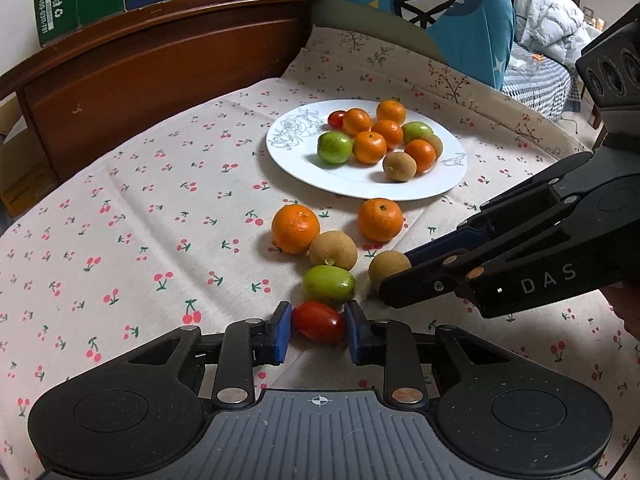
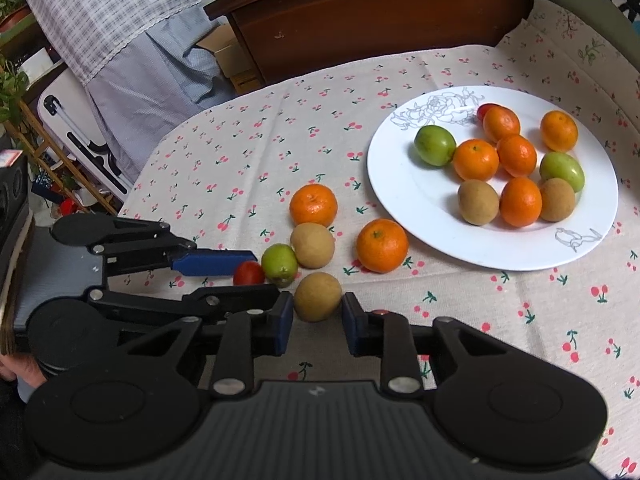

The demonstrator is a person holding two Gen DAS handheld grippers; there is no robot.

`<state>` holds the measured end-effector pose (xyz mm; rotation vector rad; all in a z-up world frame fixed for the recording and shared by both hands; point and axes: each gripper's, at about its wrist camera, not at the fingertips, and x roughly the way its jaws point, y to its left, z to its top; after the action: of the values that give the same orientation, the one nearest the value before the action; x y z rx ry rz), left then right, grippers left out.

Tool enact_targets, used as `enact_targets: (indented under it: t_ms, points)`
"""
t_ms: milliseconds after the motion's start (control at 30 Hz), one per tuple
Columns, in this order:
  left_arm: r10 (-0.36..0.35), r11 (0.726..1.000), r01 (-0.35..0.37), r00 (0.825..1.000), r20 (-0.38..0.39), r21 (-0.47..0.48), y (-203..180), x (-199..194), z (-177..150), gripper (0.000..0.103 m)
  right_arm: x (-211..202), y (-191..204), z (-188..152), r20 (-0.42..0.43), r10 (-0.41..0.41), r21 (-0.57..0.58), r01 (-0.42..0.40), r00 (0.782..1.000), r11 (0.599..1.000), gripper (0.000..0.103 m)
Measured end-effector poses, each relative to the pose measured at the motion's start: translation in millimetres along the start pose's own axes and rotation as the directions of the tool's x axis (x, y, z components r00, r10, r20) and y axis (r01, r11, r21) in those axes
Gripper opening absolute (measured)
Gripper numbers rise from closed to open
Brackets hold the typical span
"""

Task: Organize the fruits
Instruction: 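Grasp another red cherry tomato with the left tool while the right tool grasps a brown kiwi, then carry the tomato and the kiwi over the white plate with both tools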

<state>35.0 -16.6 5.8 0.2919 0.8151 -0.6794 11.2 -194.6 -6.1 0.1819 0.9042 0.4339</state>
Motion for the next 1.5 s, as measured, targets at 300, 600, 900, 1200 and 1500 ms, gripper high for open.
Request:
enact_targets:
  t_ms: [300, 600, 900, 1200, 1500]
  points:
    - [0.029, 1.000, -0.029, 1.000, -0.004, -0.006, -1, -11, 1, 0.025, -10, 0, 1, 0.024, 0.009, 0.002, -0.009, 1.000, 1.000, 0.026]
    - [0.025, 0.996, -0.021, 0.999, 0.046, -0.081, 5, -25, 11, 0.025, -16, 1, 6, 0.050, 0.015, 0.003, -0.015, 0.999, 1.000, 0.026]
    - [0.025, 0.987, -0.006, 0.992, 0.120, -0.158, 6, -38, 32, 0.025, -43, -4, 22, 0.150, 0.027, 0.030, -0.032, 0.988, 0.999, 0.026]
    - [-0.001, 0.986, 0.032, 0.984, 0.180, -0.166, -3, -42, 61, 0.025, -72, -21, 44, 0.262, 0.005, 0.074, -0.025, 0.965, 0.997, 0.026]
    - [-0.002, 0.987, 0.031, 0.983, 0.184, -0.155, -8, -29, 83, 0.026, -85, -44, 65, 0.320, -0.035, 0.126, -0.006, 0.947, 0.992, 0.026]
